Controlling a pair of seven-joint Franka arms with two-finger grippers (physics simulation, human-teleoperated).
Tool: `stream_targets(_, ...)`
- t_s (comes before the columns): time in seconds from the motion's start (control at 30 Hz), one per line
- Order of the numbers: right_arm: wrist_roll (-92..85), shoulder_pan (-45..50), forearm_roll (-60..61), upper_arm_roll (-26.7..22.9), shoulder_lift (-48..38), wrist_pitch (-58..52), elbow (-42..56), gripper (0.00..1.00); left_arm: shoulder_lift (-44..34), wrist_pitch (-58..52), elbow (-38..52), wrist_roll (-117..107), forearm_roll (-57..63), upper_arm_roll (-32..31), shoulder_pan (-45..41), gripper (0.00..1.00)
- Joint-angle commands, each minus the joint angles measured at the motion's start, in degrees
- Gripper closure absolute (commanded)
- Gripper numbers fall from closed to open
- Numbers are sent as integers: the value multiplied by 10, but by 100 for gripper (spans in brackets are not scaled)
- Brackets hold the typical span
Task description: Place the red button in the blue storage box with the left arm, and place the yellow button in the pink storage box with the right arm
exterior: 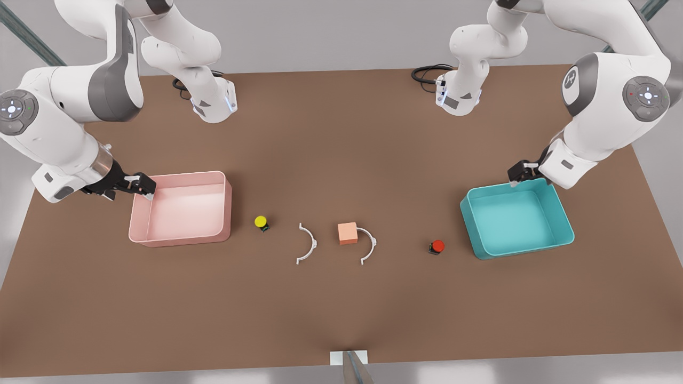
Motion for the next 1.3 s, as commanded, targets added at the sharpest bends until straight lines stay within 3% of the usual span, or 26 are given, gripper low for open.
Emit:
stream_targets(0.0,-2,0,0,0,-1,0,0,0,-1,-1,0,114,0,0,0,0)
stream_targets(0.23,-2,0,0,0,-1,0,0,0,41,7,0,99,2,0,-54,0)
stream_targets(0.43,-1,1,0,0,0,0,-1,0,157,178,-1,-14,1,0,-105,0)
stream_targets(0.53,0,1,38,0,12,9,0,0,198,199,-1,-70,3,2,-119,0)
stream_targets(0.67,28,93,21,11,43,19,-1,0,238,251,-8,-127,36,2,-133,0)
stream_targets(0.77,103,167,22,30,108,92,-2,0,254,307,-38,-147,36,5,-127,0)
stream_targets(0.9,208,213,-16,51,188,136,-10,0,233,436,-149,-145,35,23,-126,0)
stream_targets(1.0,210,201,-15,51,191,202,-77,0,233,473,-175,-143,35,31,-126,0)
stream_targets(1.07,205,173,-14,52,189,304,-152,0,239,487,-175,-144,35,31,-125,0)
stream_targets(1.13,199,162,-5,54,190,321,-172,0,244,491,-179,-144,34,31,-125,0)
stream_targets(1.2,178,124,15,97,161,402,-253,0,251,506,-192,-146,34,31,-126,0)
stream_targets(1.27,176,111,14,95,158,465,-287,0,251,506,-205,-146,34,31,-126,0)
